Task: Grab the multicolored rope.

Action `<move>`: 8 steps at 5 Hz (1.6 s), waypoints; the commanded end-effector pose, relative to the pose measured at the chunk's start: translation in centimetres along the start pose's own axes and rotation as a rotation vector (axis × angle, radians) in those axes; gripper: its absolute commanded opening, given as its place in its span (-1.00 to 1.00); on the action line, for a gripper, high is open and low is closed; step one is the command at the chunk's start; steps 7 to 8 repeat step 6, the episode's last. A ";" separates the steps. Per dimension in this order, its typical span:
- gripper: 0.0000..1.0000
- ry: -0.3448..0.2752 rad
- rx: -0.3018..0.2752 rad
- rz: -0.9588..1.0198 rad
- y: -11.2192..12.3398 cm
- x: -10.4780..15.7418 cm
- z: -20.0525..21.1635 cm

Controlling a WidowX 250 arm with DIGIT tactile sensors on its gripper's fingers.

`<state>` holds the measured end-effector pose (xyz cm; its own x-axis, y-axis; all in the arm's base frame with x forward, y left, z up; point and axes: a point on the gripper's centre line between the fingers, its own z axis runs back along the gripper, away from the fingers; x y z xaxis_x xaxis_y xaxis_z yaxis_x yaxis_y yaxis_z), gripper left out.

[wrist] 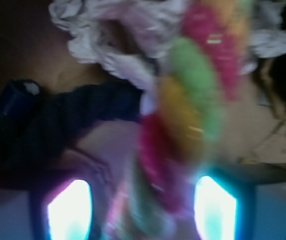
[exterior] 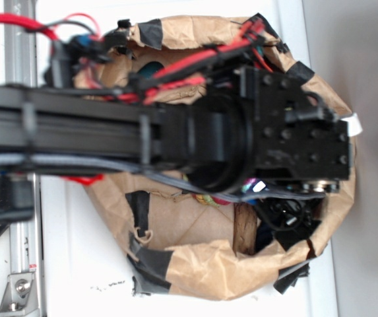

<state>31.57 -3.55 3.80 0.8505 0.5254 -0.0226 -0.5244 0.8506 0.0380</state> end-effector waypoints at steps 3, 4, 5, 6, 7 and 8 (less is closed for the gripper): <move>-1.00 -0.143 0.013 -0.368 6.4 -0.6 8.8; -1.00 -0.133 0.009 -0.474 8.7 -1.4 11.2; -1.00 -0.087 -0.029 -0.536 8.9 -2.4 11.8; -1.00 -0.057 -0.027 -0.519 8.3 -2.6 11.4; -1.00 -0.057 -0.027 -0.519 8.3 -2.6 11.4; -1.00 -0.057 -0.027 -0.519 8.3 -2.6 11.4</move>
